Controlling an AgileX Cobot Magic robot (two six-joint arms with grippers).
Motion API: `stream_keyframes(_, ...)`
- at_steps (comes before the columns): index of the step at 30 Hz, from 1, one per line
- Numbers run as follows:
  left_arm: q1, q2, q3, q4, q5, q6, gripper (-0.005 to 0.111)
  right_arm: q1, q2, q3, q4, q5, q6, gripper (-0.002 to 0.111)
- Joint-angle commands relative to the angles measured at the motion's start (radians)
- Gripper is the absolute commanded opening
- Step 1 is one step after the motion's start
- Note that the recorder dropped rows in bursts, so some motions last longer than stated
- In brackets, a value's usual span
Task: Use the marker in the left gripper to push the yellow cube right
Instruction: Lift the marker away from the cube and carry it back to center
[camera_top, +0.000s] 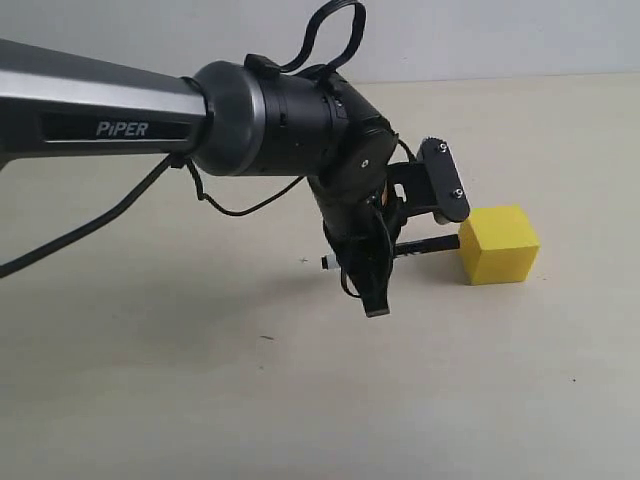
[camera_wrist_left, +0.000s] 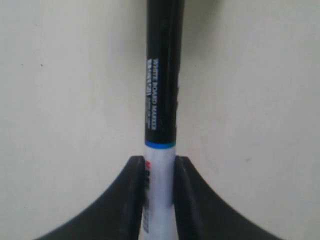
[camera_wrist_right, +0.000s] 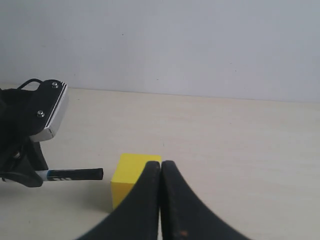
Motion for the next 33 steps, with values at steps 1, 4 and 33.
stream_keyframes(1, 0.0, -0.001, -0.005, 0.002, 0.042, -0.041, 0.0, -0.005, -0.007, 0.006, -0.001, -0.004, -0.003, 0.0)
stream_keyframes(4, 0.0, -0.016, -0.005, 0.002, 0.046, -0.097, 0.0, -0.005, -0.007, 0.006, -0.001, -0.004, -0.003, 0.0)
stream_keyframes(33, 0.002, -0.254, -0.005, -0.021, 0.226, -0.701, 0.0, -0.005, -0.007, 0.006, -0.001, -0.004, -0.003, 0.0)
